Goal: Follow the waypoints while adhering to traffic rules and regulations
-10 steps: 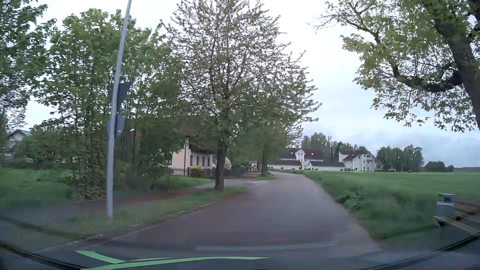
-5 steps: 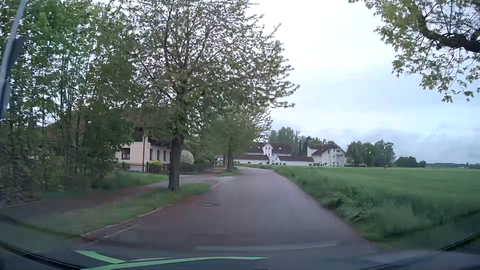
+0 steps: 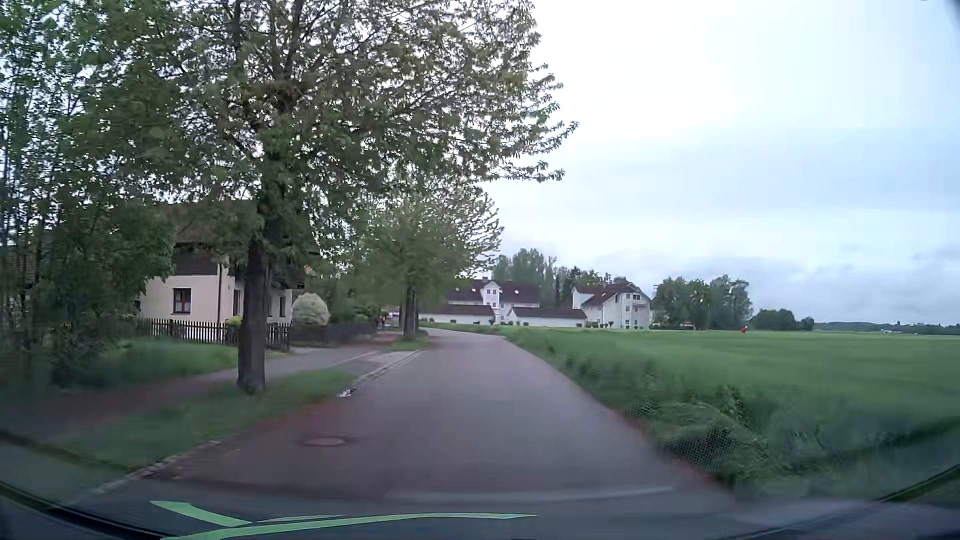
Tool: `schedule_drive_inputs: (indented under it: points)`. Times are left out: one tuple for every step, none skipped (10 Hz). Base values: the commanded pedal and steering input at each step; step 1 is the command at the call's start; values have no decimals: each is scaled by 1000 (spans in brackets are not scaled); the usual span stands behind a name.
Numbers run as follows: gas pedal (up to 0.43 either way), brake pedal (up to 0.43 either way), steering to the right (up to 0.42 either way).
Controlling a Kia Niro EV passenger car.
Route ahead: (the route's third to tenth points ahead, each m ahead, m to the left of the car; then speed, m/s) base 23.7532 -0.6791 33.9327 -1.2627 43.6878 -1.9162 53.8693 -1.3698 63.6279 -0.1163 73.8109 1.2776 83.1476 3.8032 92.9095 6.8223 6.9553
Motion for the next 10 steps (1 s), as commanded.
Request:
schedule_drive_inputs:
  points:
    - [220, 0, 55]
    - [220, 0, 51]
    - [220, 0, 48]
    - [220, 0, 37]
    - [209, 0, 23]
    - [209, 0, 11]
    - [209, 0, 2]
    - [209, 0, 1]
    - [209, 0, 0]
    - [209, 0, 0]
